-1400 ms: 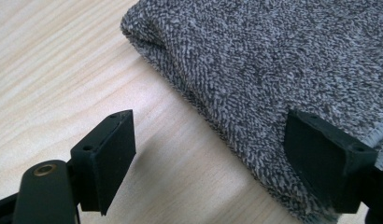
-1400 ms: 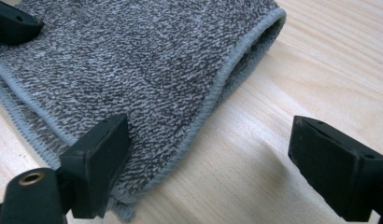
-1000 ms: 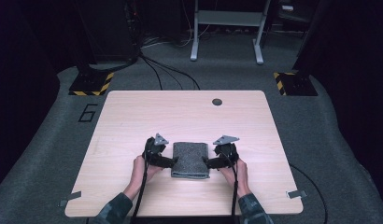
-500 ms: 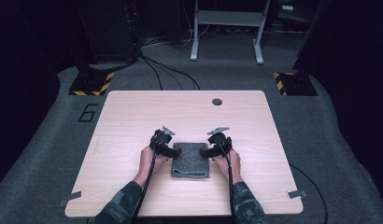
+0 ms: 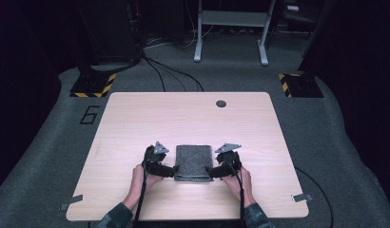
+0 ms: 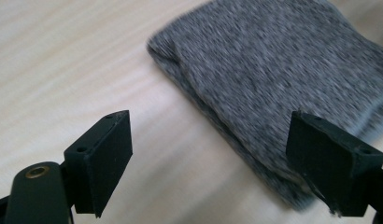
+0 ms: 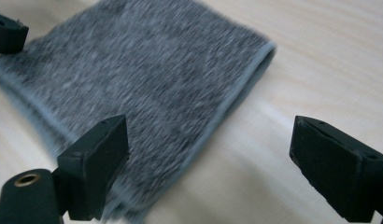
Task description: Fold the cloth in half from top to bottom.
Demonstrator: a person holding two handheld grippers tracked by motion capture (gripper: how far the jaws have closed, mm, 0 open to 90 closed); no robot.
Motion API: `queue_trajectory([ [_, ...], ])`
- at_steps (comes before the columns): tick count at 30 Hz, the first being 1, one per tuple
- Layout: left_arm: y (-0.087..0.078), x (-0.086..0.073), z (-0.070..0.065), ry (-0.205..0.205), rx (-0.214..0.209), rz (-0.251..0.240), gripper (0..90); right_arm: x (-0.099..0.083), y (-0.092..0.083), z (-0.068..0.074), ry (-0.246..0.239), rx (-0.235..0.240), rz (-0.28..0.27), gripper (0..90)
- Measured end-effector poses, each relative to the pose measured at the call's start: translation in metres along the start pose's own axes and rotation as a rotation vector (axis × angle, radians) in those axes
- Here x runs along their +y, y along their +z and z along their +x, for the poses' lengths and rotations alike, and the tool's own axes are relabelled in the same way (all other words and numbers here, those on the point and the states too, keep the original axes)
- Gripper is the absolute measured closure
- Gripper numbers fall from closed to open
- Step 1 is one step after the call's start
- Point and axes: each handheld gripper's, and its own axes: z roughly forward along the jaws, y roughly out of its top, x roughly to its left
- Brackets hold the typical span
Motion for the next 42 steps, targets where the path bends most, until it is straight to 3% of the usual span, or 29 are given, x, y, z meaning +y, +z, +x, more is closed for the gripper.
queue_trajectory([
  [3, 0.003, -0.007, -0.007, 0.061, 0.035, 0.035, 14.5, -0.008, 0.001, 0.007, -0.024, -0.003, 0.028, 11.0],
  [6, 0.006, -0.011, -0.01, 0.079, 0.057, 0.048, 14.6, -0.015, 0.004, 0.011, -0.053, -0.029, 0.055, 10.5],
  [11, 0.006, -0.011, -0.009, 0.075, 0.06, 0.04, 13.6, -0.02, 0.006, 0.01, -0.027, -0.014, 0.045, 10.0],
  [12, 0.005, -0.011, -0.009, 0.065, 0.064, 0.022, 11.9, -0.02, 0.005, 0.008, -0.046, -0.011, 0.034, 10.0],
  [15, -0.003, -0.011, -0.006, 0.04, 0.06, 0.002, 9.1, -0.022, -0.004, 0.005, -0.011, 0.011, -0.005, 9.7],
  [19, -0.018, -0.014, 0.0, 0.021, 0.071, -0.034, 8.1, -0.026, -0.021, -0.003, 0.008, 0.005, -0.051, 9.7],
  [27, -0.045, -0.029, 0.014, -0.005, 0.137, -0.068, 5.8, -0.04, -0.056, -0.028, 0.074, -0.03, -0.104, 9.2],
  [32, -0.056, -0.045, 0.028, -0.023, 0.179, -0.061, 4.7, -0.06, -0.072, -0.049, 0.12, -0.089, -0.111, 8.9],
  [42, -0.067, -0.08, 0.059, -0.113, 0.251, -0.04, 4.1, -0.101, -0.09, -0.087, 0.226, -0.21, -0.092, 8.6],
])
